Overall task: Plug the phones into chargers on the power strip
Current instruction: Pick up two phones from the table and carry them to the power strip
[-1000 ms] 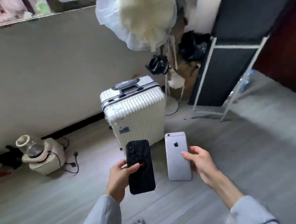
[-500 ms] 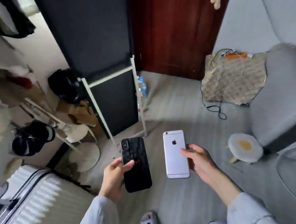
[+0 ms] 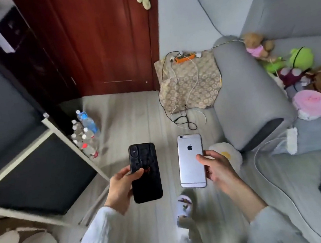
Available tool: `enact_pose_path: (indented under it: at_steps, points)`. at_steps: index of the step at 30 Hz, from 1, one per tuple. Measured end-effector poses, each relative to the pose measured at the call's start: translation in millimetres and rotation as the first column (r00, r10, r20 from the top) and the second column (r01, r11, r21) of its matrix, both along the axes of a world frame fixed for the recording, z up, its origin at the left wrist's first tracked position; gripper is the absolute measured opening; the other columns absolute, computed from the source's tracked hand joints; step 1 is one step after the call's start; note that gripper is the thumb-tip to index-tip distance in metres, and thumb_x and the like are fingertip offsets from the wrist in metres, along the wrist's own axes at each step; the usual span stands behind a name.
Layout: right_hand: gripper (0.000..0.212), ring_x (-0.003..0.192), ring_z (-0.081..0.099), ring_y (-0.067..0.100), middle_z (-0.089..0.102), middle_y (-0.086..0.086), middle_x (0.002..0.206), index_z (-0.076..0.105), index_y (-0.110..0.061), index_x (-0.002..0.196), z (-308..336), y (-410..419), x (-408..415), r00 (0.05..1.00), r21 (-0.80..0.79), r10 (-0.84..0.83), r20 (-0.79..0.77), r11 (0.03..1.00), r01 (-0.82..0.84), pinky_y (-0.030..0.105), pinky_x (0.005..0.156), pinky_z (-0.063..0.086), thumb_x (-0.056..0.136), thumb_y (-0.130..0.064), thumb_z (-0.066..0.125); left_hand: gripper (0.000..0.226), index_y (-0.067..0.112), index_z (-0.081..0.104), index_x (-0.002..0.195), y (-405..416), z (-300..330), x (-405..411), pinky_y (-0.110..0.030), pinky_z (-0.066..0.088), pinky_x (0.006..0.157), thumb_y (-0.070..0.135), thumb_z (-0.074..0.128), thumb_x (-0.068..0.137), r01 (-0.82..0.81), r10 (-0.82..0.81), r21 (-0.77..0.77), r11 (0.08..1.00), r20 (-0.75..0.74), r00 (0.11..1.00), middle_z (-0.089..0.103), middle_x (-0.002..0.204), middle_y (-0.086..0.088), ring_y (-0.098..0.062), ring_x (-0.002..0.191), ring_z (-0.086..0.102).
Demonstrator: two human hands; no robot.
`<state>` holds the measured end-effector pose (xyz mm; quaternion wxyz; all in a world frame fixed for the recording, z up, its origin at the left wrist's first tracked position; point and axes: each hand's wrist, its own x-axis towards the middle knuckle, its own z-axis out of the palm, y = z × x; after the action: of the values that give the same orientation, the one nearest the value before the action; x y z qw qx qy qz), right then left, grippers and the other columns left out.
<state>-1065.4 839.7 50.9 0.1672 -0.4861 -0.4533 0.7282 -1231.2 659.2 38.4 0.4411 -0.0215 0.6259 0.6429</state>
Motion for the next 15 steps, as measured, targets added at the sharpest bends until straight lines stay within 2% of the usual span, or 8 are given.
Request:
enact_pose_path:
  at_steps: [5, 10, 15]
  points:
    - [0.009, 0.07, 0.06, 0.021, 0.064, 0.009, 0.081, 0.059, -0.012, 0.083, 3.4, 122.1, -49.5, 0.999, 0.024, -0.001, -0.035, 1.0, 0.001, 0.028, 0.061, 0.047, 0.083, -0.004, 0.061, 0.012, 0.013, 0.069, 0.086, 134.2, 4.4, -54.9, -0.026, 0.046, 0.06, 0.004, 0.065, 0.078, -0.001, 0.001, 0.0, 1.0, -0.022, 1.0, 0.071, 0.079, -0.002, -0.015, 0.072, 0.064]
    - [0.009, 0.074, 0.062, 0.024, 0.065, 0.009, 0.084, 0.06, -0.011, 0.086, 9.5, 234.8, -81.9, 0.998, 0.049, -0.064, 0.007, 0.997, 0.063, 0.029, 0.063, 0.048, 0.081, -0.004, 0.064, 0.019, 0.008, 0.067, 0.098, 250.9, 17.3, -94.9, -0.028, 0.047, 0.068, 0.005, 0.066, 0.078, 0.068, -0.068, -0.001, 0.998, -0.021, 0.997, 0.07, 0.09, -0.007, -0.018, 0.08, 0.064]
    - [0.01, 0.061, 0.065, 0.016, 0.069, -0.002, 0.068, 0.061, -0.015, 0.079, -0.4, 329.6, -119.2, 0.994, 0.045, -0.098, 0.04, 0.994, 0.097, 0.028, 0.061, 0.048, 0.08, -0.007, 0.066, 0.015, 0.009, 0.068, 0.092, 349.4, 11.3, -136.8, -0.026, 0.05, 0.059, 0.004, 0.066, 0.078, 0.103, -0.103, -0.04, 0.994, -0.005, 0.995, 0.073, 0.086, -0.007, -0.016, 0.077, 0.067]
